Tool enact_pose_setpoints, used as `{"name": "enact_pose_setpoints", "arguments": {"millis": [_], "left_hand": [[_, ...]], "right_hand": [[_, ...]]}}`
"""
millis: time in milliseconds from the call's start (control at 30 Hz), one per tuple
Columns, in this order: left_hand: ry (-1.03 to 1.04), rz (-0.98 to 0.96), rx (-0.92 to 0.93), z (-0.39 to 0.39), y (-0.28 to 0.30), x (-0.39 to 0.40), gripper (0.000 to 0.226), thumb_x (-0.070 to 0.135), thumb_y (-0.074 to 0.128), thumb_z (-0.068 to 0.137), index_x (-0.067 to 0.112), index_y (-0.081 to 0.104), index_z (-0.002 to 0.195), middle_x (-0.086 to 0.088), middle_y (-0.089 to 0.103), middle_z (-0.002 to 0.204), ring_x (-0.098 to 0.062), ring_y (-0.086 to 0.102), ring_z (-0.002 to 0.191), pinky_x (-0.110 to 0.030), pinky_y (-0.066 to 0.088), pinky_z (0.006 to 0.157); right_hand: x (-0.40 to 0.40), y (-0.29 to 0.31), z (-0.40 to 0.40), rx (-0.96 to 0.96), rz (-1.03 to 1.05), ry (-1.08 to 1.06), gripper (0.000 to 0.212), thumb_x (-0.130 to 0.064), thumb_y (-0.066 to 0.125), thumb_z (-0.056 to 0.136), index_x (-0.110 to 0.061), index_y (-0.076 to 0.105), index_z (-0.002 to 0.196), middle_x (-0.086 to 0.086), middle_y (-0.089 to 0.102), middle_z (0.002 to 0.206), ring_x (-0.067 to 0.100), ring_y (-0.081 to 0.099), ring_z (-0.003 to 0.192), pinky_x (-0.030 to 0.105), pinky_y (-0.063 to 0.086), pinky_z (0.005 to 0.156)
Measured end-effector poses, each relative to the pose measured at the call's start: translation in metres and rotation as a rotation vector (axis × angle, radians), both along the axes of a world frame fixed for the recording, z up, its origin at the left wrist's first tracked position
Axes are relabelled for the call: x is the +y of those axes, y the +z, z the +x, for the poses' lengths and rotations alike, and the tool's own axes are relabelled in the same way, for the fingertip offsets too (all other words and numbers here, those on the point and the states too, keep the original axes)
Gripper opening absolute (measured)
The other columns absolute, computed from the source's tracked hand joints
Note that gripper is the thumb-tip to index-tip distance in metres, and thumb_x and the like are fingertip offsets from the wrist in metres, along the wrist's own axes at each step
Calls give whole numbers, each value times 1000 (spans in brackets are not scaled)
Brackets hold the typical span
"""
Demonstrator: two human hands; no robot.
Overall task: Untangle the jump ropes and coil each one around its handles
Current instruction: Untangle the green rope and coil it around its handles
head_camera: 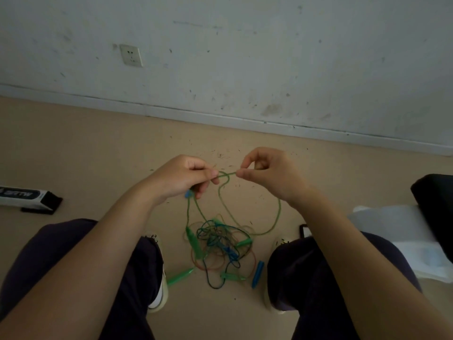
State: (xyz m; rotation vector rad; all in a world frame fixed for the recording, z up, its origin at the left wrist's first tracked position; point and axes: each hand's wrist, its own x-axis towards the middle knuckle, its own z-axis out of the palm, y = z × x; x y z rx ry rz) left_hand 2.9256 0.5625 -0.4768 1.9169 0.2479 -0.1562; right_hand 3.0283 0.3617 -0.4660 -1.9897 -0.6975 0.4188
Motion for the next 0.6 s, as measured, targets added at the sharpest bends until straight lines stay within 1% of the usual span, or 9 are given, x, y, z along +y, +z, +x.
{"name": "enact_pose_setpoints", "arguments": {"millis": [100, 133, 167, 233, 300, 333, 400, 500, 600], "left_hand": [[-6, 80, 44, 0, -6, 9, 22, 28, 61, 97, 17, 75, 84, 0, 70, 66, -13, 66, 70, -37, 52, 88], [-10, 95, 45, 0, -7, 10, 22, 28, 62, 97, 18, 75, 83, 0, 71, 67, -13, 66, 71, -39, 51, 90], [-12, 99, 30, -1, -7, 10, 22, 28, 61, 97, 18, 75, 83, 1, 70, 65, -13, 65, 69, -39, 51, 88], [-10, 72, -28, -2, -5, 5, 21, 25, 60, 98, 14, 73, 85, 1, 64, 58, -13, 59, 57, -33, 51, 74], [-3, 19, -85, -3, -3, -4, 21, 24, 60, 98, 9, 72, 90, 1, 58, 55, -14, 52, 47, -26, 46, 60], [-8, -6, -99, -2, -3, -10, 21, 24, 60, 98, 9, 72, 92, 1, 57, 54, -14, 49, 44, -24, 44, 54], [-26, -50, -85, -1, -4, -18, 20, 26, 60, 99, 12, 72, 93, 1, 55, 53, -13, 44, 42, -23, 39, 46], [-19, -72, -41, 1, -2, -22, 17, 28, 60, 98, 16, 71, 92, 3, 54, 52, -11, 42, 43, -20, 36, 43], [-21, -64, -55, 0, 4, -15, 21, 26, 58, 99, 12, 73, 92, 2, 58, 55, -11, 47, 45, -23, 44, 53]], "right_hand": [[-5, -1, 3, -10, -38, -15, 10, -26, 76, 84, -16, 72, 85, -12, 37, 46, 3, 30, 40, 19, 27, 45], [-6, -1, 2, -6, -41, -9, 10, -26, 74, 85, -16, 73, 87, -12, 37, 45, 4, 30, 41, 19, 28, 46], [-6, -1, 1, 3, -44, 3, 10, -25, 74, 86, -16, 74, 89, -10, 39, 47, 5, 32, 43, 20, 30, 47], [-6, -1, -2, 68, -35, 52, 10, -23, 73, 87, -14, 73, 92, -3, 50, 52, 9, 43, 47, 24, 38, 50], [-4, -2, -5, 180, 24, 111, 12, -16, 74, 85, -9, 69, 94, 3, 59, 60, 14, 53, 51, 27, 46, 51], [-1, -3, -8, 216, 44, 127, 14, -13, 75, 84, -7, 67, 94, 3, 61, 62, 14, 54, 52, 26, 46, 50], [3, -6, -11, 200, 13, 128, 20, -15, 78, 81, -7, 64, 94, 2, 57, 61, 10, 47, 50, 22, 39, 48], [5, -4, -9, 127, -41, 123, 20, -20, 80, 80, -8, 66, 88, -9, 41, 48, 4, 30, 43, 18, 25, 45], [4, 2, -6, 49, -3, 87, 17, -24, 78, 82, -9, 71, 84, -13, 36, 44, 4, 26, 41, 18, 23, 44]]}}
